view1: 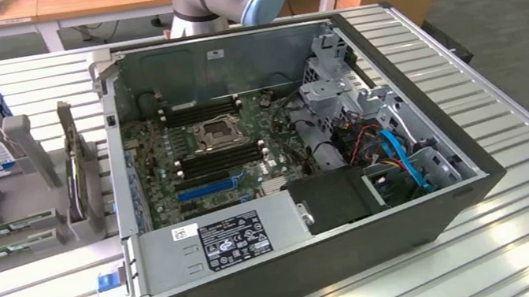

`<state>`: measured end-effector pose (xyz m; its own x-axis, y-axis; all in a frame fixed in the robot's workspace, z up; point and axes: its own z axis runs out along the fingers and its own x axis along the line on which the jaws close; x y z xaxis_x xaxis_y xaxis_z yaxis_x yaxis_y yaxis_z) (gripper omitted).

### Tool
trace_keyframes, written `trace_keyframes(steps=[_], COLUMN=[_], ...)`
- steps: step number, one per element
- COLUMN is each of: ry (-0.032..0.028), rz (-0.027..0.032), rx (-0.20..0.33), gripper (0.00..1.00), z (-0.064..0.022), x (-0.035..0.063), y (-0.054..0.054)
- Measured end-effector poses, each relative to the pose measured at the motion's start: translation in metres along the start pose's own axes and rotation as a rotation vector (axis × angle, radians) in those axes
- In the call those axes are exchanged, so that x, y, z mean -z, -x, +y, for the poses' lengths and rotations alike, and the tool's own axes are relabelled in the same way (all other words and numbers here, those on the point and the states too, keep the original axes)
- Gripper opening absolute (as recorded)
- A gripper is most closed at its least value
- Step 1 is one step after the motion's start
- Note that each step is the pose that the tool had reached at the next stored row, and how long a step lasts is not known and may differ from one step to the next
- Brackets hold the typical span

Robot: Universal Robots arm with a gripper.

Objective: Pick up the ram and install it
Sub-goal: 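Pick up the ram and move it above insertion slot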

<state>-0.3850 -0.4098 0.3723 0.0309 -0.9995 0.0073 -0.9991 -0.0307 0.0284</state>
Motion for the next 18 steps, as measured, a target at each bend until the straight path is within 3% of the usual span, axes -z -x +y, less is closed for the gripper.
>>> trace_keyframes(steps=[5,18], ry=[0.0000,0.0000], rz=[0.0000,0.0001], rx=[0.000,0.000], gripper=[0.35,0.35], z=[0.0000,0.0001], x=[0.0000,0.0000], y=[0.0000,-0.0035])
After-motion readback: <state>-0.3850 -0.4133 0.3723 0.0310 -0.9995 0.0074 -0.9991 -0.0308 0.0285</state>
